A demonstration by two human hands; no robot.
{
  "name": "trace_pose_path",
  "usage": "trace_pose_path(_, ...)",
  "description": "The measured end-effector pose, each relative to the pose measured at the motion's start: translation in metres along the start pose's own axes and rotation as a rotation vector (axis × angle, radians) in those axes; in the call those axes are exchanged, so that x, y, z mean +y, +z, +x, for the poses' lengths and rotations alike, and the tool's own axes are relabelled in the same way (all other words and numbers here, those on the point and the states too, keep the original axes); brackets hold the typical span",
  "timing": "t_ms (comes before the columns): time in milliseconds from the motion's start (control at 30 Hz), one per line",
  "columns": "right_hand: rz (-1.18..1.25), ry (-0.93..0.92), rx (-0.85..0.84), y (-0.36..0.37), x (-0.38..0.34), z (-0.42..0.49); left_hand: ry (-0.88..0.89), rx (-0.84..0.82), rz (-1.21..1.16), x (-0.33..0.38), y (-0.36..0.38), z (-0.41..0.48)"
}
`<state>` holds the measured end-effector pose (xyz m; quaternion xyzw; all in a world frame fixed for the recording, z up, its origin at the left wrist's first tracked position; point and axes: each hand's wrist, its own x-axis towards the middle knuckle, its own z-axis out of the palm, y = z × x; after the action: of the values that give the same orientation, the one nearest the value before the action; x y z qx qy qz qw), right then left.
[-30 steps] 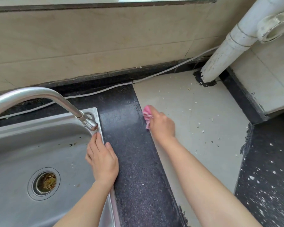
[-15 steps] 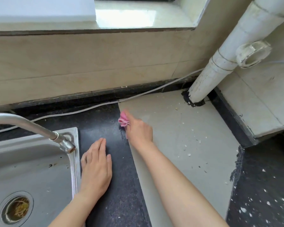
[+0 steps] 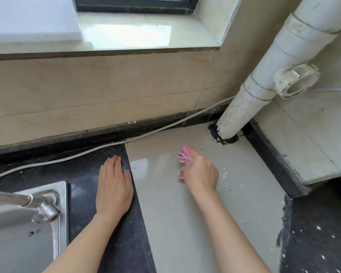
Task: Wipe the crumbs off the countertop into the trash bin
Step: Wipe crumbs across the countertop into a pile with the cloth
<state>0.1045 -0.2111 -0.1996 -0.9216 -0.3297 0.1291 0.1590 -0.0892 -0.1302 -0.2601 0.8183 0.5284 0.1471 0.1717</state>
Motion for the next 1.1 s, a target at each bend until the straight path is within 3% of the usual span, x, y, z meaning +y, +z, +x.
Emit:
trace_pose_path(133,0.028,-0.357,-0.175,0.030,-0.066,0.006,-0.009,0.015,-0.024,-0.003,0.003,-0.001)
trace_pose_path(200,-0.053,-0.422,-0.215,0.042,-0.079,0.018,-0.007,0.018,-0.025,-0.003,0.003,0.000)
trace_pose_path(300,-0.053,-0.292,-0.204,0.041,-0.066,0.040,-0.017,0.020,-0.032,-0.003,0.003,0.000)
trace_pose_path(500,0.080,0.107,0.059,0.020,-0.032,0.064,0.002,0.030,-0.003,-0.002,0.004,0.001)
trace_pose_path(667,0.011,-0.138,-0.043,0.034,-0.054,0.068,-0.003,0.037,-0.008,-0.005,0.007,0.001)
trace_pose_path(767,0.018,-0.015,0.010,0.027,-0.041,0.076,-0.009,0.029,-0.012,-0.005,0.007,0.001)
trace_pose_path(900,0.224,0.230,0.089,0.018,-0.035,0.087,-0.014,0.012,0.000,-0.002,0.004,0.001)
trace_pose_path(1000,0.321,0.247,0.146,0.023,-0.042,0.098,-0.022,0.012,-0.004,-0.002,0.004,0.001)
trace_pose_path(1100,0.189,0.183,0.100,0.029,-0.041,0.106,-0.016,0.016,-0.002,-0.003,0.006,0.001)
